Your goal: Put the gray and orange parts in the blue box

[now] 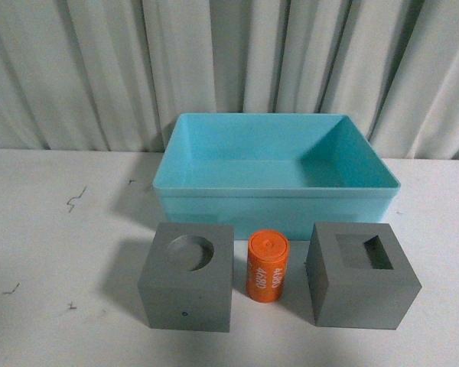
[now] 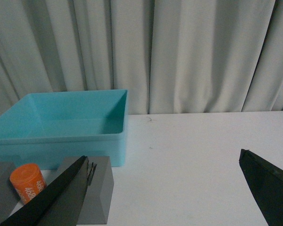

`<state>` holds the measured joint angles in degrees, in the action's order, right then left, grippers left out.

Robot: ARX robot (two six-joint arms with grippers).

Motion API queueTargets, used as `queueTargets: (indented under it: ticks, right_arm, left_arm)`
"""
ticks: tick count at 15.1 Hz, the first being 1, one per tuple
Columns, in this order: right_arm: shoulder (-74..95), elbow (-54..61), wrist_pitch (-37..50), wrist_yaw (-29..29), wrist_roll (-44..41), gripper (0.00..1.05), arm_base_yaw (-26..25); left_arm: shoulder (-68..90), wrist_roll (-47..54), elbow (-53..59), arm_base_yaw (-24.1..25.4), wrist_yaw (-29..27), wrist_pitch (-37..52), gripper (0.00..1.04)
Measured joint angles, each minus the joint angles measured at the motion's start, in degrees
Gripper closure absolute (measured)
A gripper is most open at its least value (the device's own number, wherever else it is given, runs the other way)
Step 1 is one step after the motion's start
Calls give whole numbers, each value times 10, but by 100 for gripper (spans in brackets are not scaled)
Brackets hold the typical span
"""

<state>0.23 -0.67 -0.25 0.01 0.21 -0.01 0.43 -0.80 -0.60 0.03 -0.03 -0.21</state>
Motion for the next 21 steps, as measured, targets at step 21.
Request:
queueTargets:
  ticks: [21]
  right_arm:
    - [943,-356,174,-47,54,6,90]
  left_arm:
    - [0,0,0,0,0,0,7]
